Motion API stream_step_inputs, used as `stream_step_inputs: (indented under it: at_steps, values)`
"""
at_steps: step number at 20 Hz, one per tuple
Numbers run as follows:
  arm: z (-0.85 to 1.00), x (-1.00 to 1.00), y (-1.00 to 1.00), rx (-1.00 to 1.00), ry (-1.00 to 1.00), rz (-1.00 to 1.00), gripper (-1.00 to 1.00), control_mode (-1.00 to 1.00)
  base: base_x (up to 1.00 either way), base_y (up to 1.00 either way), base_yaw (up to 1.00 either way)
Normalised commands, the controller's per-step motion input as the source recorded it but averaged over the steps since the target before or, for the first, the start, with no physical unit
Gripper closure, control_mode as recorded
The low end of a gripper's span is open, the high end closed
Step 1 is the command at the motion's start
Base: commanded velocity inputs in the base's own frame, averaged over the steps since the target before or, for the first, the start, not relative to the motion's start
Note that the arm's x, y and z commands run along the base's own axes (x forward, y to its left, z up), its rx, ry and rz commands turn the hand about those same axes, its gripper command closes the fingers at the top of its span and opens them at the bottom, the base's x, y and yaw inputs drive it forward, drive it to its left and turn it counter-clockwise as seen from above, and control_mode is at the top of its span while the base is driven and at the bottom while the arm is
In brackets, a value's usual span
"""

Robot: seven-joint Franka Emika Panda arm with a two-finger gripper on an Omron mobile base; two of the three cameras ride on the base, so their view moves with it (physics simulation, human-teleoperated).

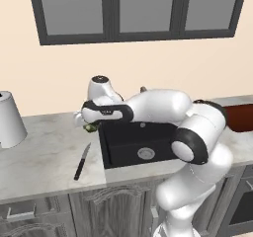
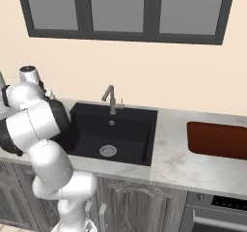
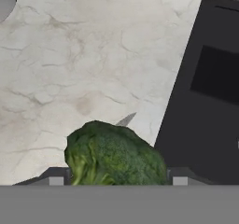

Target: Pick up all produce items and place them in the sink. Turn on the sink faucet to wash them. Then turn the sink off and put them in the tray.

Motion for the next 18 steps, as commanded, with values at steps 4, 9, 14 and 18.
stream_step_inputs:
  at_steps: [4,9,14,18]
  values:
    - [0.18,0.0,-0.57,0.05,0.11,0.0,1.0,-1.0,0.0,0.0,0.0]
    - [0.09,-0.07,-0.51,0.02,0.11,-0.01,1.0,-1.0,0.0,0.0,0.0]
    - [0.0,-0.31,-0.51,0.01,0.01,0.0,1.0,-1.0,0.0,0.0,0.0]
    - [0.0,-0.49,-0.41,0.0,0.0,0.0,1.0,-1.0,0.0,0.0,0.0]
